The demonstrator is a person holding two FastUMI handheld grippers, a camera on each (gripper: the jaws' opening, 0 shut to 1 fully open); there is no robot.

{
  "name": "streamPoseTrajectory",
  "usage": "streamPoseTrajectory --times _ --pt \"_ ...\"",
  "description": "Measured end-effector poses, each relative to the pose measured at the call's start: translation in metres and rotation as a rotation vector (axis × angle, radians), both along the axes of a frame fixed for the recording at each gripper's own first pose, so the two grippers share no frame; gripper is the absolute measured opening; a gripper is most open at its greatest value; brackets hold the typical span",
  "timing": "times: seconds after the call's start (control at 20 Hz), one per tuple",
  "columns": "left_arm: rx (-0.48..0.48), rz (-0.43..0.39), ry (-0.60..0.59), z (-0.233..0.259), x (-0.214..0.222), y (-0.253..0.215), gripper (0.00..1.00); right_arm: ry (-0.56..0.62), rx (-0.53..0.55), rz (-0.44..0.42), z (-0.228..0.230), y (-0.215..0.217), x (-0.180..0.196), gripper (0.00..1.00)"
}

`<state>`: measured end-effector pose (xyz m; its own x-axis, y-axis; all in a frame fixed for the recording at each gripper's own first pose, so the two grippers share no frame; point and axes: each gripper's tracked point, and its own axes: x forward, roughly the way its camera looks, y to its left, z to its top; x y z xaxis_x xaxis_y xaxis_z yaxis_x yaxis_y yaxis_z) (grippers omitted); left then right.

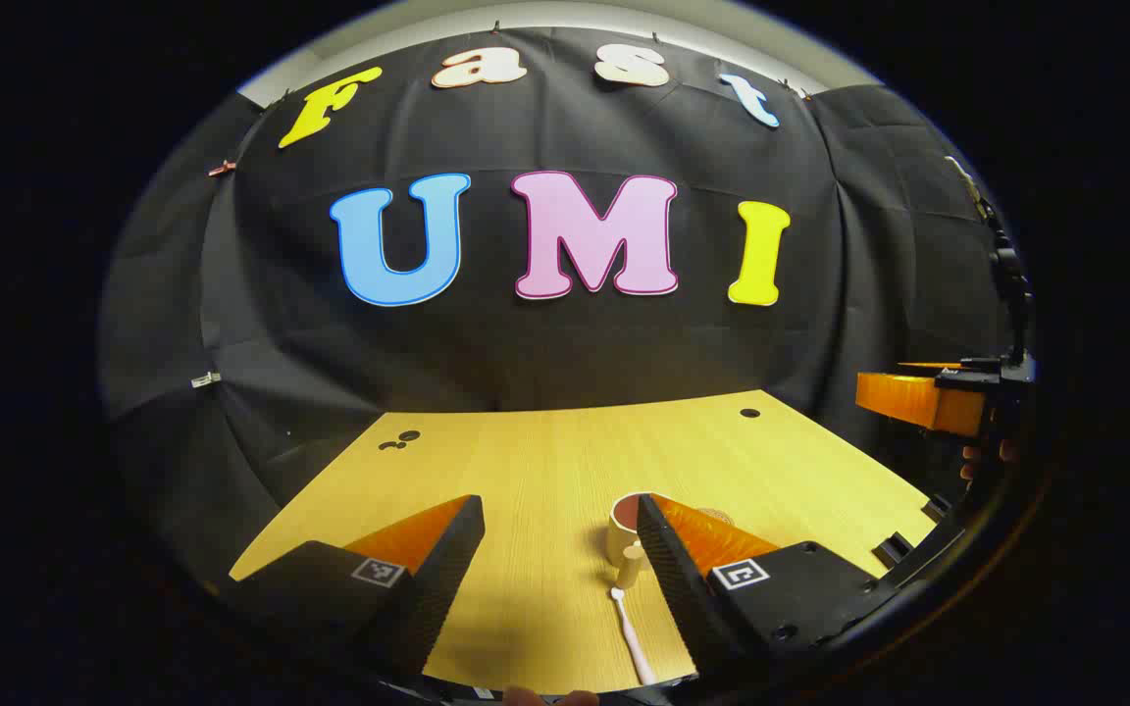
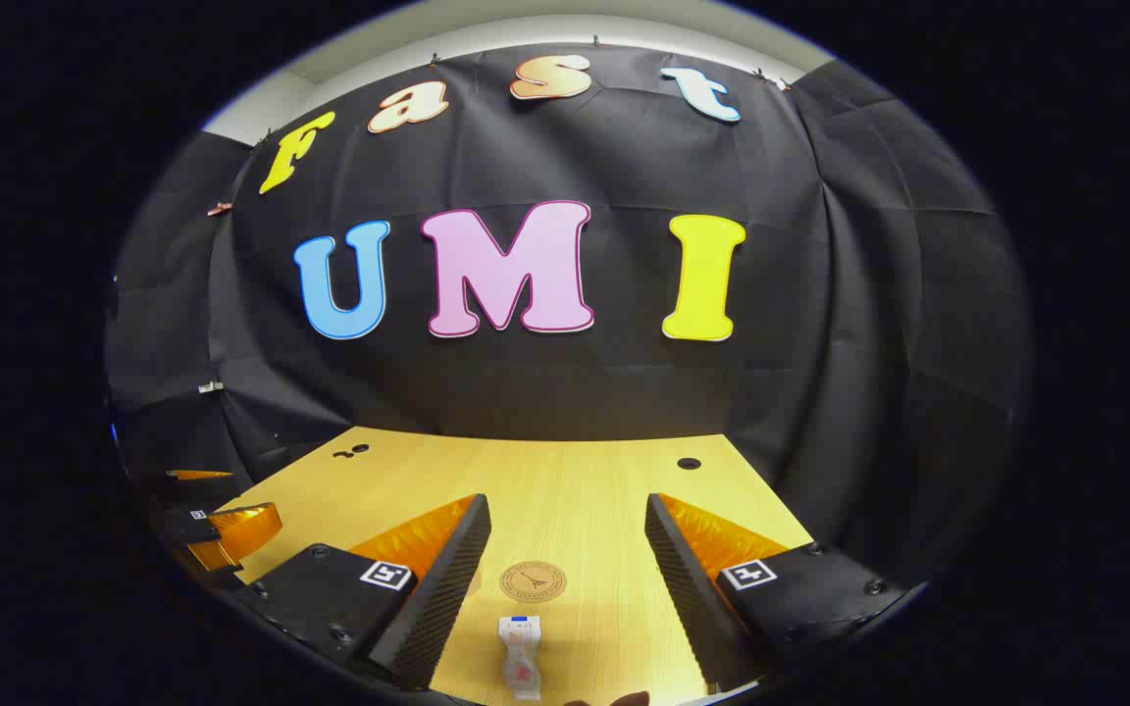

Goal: Put the toothbrush and toothpaste on the desktop into the cup, then pick up the cup and place it on the coaster on the desktop.

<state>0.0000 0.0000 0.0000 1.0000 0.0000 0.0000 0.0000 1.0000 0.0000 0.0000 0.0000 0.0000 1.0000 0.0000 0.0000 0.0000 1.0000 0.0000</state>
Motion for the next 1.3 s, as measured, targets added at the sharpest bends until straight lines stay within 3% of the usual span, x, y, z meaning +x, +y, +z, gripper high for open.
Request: streamPoseTrajectory --times 0.85,1.3 --pt "0.012 -0.002 0.009 -0.005 0.008 0.008 0.98 0.066 -0.025 0.014 -0.016 0.009 0.005 0.97" --pt "-0.021 -0.002 0.067 -0.035 -0.006 0.016 0.98 0.411 -0.083 0.051 -0.113 0.028 0.002 0.98"
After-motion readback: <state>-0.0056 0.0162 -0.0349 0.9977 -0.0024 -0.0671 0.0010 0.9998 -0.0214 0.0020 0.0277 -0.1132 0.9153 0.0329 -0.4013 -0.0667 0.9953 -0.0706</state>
